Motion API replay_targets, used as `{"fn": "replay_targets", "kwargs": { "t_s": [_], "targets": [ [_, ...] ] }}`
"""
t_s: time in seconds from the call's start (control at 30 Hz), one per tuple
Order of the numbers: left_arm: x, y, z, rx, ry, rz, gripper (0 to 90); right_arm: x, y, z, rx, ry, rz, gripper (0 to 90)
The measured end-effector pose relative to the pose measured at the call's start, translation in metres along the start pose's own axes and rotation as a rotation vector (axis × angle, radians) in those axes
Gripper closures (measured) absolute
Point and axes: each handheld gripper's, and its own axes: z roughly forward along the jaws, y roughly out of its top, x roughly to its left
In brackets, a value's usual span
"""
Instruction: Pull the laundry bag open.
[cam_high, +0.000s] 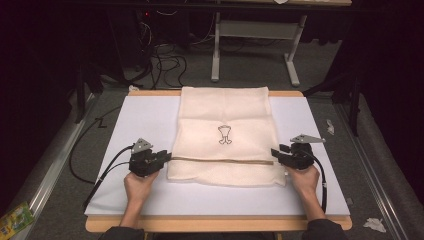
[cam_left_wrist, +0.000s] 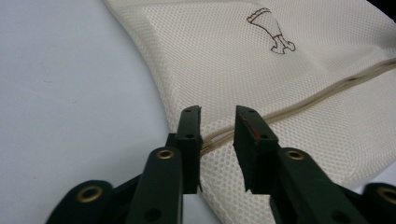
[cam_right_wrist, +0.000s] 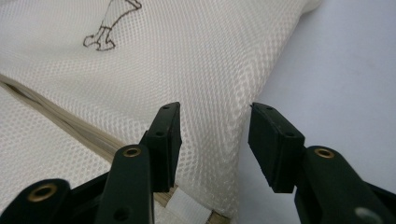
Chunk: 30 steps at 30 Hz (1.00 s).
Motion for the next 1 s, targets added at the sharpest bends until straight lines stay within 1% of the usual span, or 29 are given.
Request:
{"fn": "replay_targets", "kwargs": {
  "t_s": [0.07, 0.13, 0.2, 0.3, 0.33, 0.37, 0.43, 0.47, 0.6, 0.67, 0.77, 0.83, 0.87, 1.0],
  "targets": [
    [0.000, 0.001, -0.002, -0.011, 0.001, -0.003, 65.3, 0.002, 0.001, -0.006, -0.031, -0.009, -0.007, 53.4],
    [0.000, 0.002, -0.004, -0.031, 0.003, -0.004, 62.9, 0.003, 0.003, -0.010, -0.051, -0.016, -0.016, 53.3],
    [0.000, 0.005, -0.007, -0.047, 0.018, -0.001, 60.5, 0.004, 0.004, -0.015, -0.067, -0.027, -0.027, 53.3],
    [0.000, 0.008, -0.011, -0.066, 0.030, -0.001, 57.7, 0.003, 0.005, -0.020, -0.086, -0.024, -0.010, 53.4],
    [0.001, 0.008, -0.013, -0.073, 0.034, 0.002, 57.0, 0.002, 0.006, -0.022, -0.093, -0.026, -0.013, 53.3],
    [0.001, 0.009, -0.015, -0.091, 0.042, 0.002, 56.4, 0.002, 0.006, -0.023, -0.103, -0.027, -0.012, 53.3],
    [0.003, 0.010, -0.019, -0.102, 0.051, -0.002, 55.0, 0.001, 0.006, -0.028, -0.117, -0.026, 0.004, 53.2],
    [0.004, 0.011, -0.020, -0.105, 0.054, -0.003, 54.0, -0.001, 0.007, -0.030, -0.129, -0.025, 0.004, 52.8],
    [0.006, 0.012, -0.028, -0.135, 0.071, 0.001, 52.8, -0.003, 0.007, -0.038, -0.154, -0.030, 0.020, 52.4],
    [0.008, 0.013, -0.031, -0.141, 0.076, -0.001, 52.4, -0.005, 0.007, -0.042, -0.172, -0.034, 0.027, 52.4],
    [0.011, 0.013, -0.037, -0.170, 0.085, -0.003, 51.6, -0.010, 0.006, -0.047, -0.191, -0.041, 0.038, 52.5],
    [0.014, 0.013, -0.040, -0.179, 0.088, -0.013, 51.2, -0.013, 0.004, -0.052, -0.202, -0.045, 0.039, 52.6],
    [0.015, 0.013, -0.041, -0.182, 0.089, -0.016, 51.0, -0.015, 0.003, -0.054, -0.202, -0.048, 0.053, 52.7],
    [0.018, 0.012, -0.046, -0.192, 0.101, -0.021, 50.7, -0.019, 0.001, -0.060, -0.218, -0.057, 0.062, 52.9]
  ]
}}
